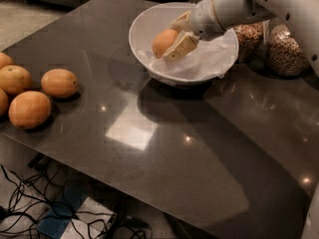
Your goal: Pick orange from white bowl
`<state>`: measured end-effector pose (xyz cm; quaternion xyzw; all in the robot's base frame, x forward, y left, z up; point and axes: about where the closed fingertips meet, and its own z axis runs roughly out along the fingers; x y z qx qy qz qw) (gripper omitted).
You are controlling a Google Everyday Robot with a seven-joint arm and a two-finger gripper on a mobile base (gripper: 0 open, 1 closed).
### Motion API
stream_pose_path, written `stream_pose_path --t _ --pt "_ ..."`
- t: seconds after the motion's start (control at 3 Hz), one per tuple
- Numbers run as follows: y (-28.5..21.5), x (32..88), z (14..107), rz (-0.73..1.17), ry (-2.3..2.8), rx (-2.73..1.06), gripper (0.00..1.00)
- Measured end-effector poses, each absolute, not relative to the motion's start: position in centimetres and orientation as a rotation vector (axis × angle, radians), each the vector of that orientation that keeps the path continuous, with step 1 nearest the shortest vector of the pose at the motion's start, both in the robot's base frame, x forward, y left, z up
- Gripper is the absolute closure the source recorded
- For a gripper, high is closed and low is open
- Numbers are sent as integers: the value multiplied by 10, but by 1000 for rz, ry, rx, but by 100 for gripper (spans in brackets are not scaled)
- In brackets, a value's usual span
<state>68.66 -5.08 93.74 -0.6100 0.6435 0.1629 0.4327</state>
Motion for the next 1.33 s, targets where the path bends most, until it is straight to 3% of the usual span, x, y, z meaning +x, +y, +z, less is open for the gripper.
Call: stream_pose_path --t 1.33 --pt "-62 671 970 405 1537 -1464 100"
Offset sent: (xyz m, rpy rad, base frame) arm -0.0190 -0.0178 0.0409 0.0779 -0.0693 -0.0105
